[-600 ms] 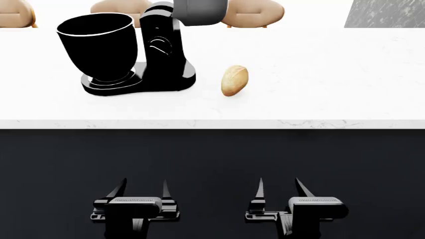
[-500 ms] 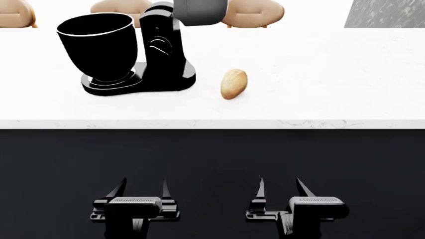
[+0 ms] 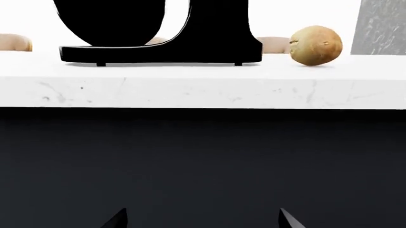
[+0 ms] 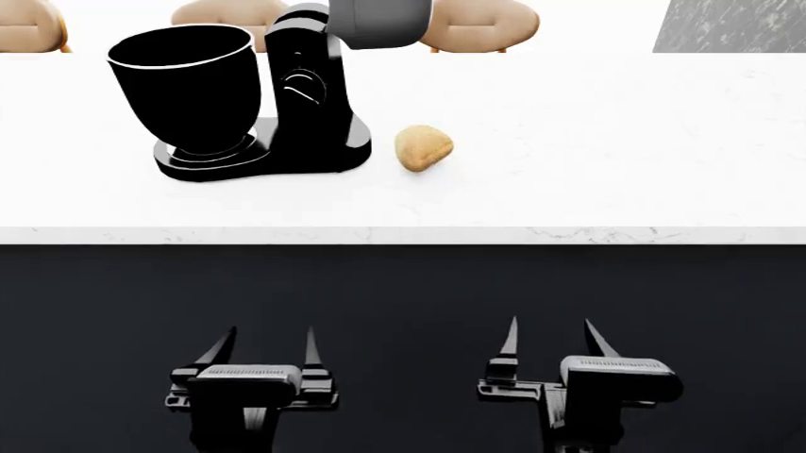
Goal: Place the bread in the stand mixer bowl.
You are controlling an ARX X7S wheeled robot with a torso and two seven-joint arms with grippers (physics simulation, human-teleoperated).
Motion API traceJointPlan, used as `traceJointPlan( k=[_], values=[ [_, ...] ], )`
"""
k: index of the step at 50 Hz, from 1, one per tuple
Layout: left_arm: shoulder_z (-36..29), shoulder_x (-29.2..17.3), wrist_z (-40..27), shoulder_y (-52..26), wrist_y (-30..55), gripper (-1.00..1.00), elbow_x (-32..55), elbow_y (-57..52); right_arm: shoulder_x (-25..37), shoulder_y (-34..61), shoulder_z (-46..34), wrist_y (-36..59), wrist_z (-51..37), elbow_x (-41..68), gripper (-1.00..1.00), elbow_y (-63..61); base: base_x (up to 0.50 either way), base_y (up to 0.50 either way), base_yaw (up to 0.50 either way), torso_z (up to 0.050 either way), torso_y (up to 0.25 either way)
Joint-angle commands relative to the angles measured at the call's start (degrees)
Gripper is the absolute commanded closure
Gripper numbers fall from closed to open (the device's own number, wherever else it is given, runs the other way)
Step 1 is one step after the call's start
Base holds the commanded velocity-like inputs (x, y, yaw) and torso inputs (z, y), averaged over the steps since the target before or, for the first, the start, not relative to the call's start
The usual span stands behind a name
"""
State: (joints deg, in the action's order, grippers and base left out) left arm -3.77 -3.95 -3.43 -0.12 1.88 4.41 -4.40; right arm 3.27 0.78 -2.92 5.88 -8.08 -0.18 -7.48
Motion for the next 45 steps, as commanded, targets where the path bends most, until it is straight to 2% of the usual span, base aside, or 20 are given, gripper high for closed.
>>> traceJointPlan(
  k=[1, 4, 7, 9, 10, 11, 14, 15, 16, 21, 22, 45],
  values=[
    [1.8, -3.6, -2.8, -4.0, 11.6, -1.0, 1.2, -18.2, 2.2, 4.4, 1.7, 19.5, -3.6, -2.1, -1.0, -22.6, 0.0, 0.0, 0.0, 0.0, 0.0],
    [5.0, -5.6, -3.2, -5.7, 13.8, -1.0, 2.5, -25.4, 4.1, 7.8, 4.6, 27.6, -2.4, -0.8, -1.0, -34.9, 0.0, 0.0, 0.0, 0.0, 0.0],
    [9.5, -7.6, -5.1, -8.8, 19.4, -1.0, 4.1, -35.1, 6.1, 12.3, 7.8, 37.1, -0.7, 1.2, -1.0, -45.0, 0.0, 0.0, 0.0, 0.0, 0.0],
    [13.0, -9.5, -5.9, -11.6, 24.1, -1.0, 5.8, -40.6, 7.5, 15.7, 11.9, 43.4, 1.5, 4.5, -1.0, -51.9, 0.0, 0.0, 0.0, 0.0, 0.0],
    [14.7, -10.4, -6.3, -12.7, 25.7, -1.0, 6.4, -42.7, 9.8, 16.7, 13.5, 44.2, -0.4, 7.8, -1.0, -52.5, 0.0, 0.0, 0.0, 0.0, 0.0],
    [15.6, -10.8, -6.3, -13.1, 26.5, -1.0, 7.1, -43.7, 14.1, 16.3, 14.2, 42.9, -5.9, 14.2, -1.0, -52.5, 0.0, 0.0, 0.0, 0.0, 0.0],
    [19.9, -12.0, -6.9, -14.2, 28.3, -1.0, 8.7, -46.1, 39.9, 12.5, 11.8, 28.7, -31.7, 40.0, -1.0, -52.5, 0.0, 0.0, 0.0, 0.0, 0.0],
    [20.5, -12.0, -7.2, -14.2, 28.2, -1.0, 8.6, -46.3, 46.1, 10.7, 11.6, 24.7, -40.3, 44.5, -1.0, -52.5, 0.0, 0.0, 0.0, 0.0, 0.0],
    [20.5, -12.1, -7.2, -14.2, 28.2, -1.0, 8.6, -46.3, 47.8, 10.4, 10.6, 23.2, -43.6, 45.3, -1.0, -52.5, 0.0, 0.0, 0.0, 0.0, 0.0],
    [20.4, -12.2, -7.4, -14.1, 28.2, -1.0, 8.8, -46.3, 50.3, 10.1, 8.9, 20.9, -45.9, 45.9, -1.0, -52.1, 0.0, 0.0, 0.0, 0.0, 0.0],
    [25.7, -12.7, -8.7, -15.0, 28.8, -1.0, 9.9, -47.9, 49.9, 2.1, 15.7, 16.4, -43.0, 44.1, -1.0, -51.8, 0.0, 0.5, 0.0, 0.0, 0.0],
    [25.9, -12.1, -9.3, -12.7, 27.3, -1.0, 10.1, -47.2, 48.3, -3.6, 14.9, 11.4, -40.0, 40.3, -1.0, -49.3, 0.0, 0.5, 0.0, 0.0, 0.0]
  ],
)
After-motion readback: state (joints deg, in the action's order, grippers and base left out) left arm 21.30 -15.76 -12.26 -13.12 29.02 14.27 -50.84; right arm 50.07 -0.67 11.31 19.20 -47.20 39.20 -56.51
